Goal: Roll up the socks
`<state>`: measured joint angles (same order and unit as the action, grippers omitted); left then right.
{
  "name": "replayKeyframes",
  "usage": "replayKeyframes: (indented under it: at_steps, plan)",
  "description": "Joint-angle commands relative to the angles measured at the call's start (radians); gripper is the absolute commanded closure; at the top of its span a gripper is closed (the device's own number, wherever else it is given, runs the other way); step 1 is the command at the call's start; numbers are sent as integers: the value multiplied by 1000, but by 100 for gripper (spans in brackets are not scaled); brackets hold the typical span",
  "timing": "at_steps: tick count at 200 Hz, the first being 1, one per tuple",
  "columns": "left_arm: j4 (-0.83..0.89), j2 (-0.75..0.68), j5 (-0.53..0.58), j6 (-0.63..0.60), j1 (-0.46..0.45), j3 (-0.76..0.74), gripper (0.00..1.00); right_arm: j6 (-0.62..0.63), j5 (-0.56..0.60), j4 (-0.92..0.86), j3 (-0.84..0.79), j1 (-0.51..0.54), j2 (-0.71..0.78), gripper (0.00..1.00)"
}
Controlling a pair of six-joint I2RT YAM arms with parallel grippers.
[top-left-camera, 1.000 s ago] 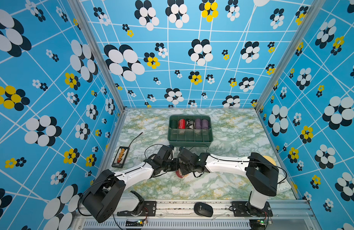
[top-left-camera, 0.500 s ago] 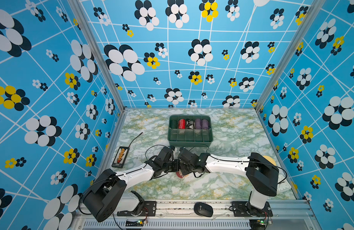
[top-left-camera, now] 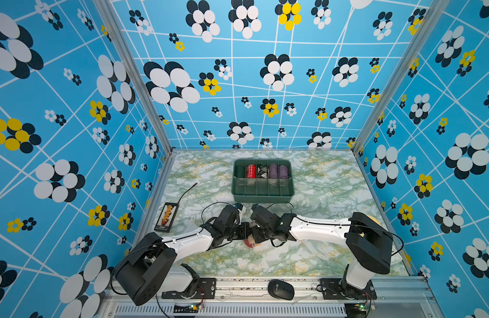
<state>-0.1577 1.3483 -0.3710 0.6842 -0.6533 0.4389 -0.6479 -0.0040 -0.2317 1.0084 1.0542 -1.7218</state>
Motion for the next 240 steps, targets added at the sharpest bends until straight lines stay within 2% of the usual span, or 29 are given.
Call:
replayKeyframes:
  at_steps: [1, 42, 102, 150, 197, 228, 240]
  plan:
    - [195, 67, -28, -27, -28, -68, 100, -20, -77, 31, -48, -14, 22, 72]
    - [189, 79, -27, -32, -23, -69, 100, -66, -171, 160, -148, -73, 106, 63]
    - [182, 77, -26, -31, -23, -71, 100, -201, -284, 402, -355, -192, 196, 58]
    - [172, 83, -28, -31, -23, -71, 100, -310, -424, 651, -435, -212, 109, 57]
    - [177, 72, -24, -30, -22, -78, 100, -441, -464, 974, -530, -216, -1, 56]
    - [177, 74, -25, -31, -20, -78, 100, -488, -470, 1109, -567, -217, -51, 54]
    - [175, 75, -26, -32, -20, -78, 100, -487, -469, 1105, -568, -216, -52, 54]
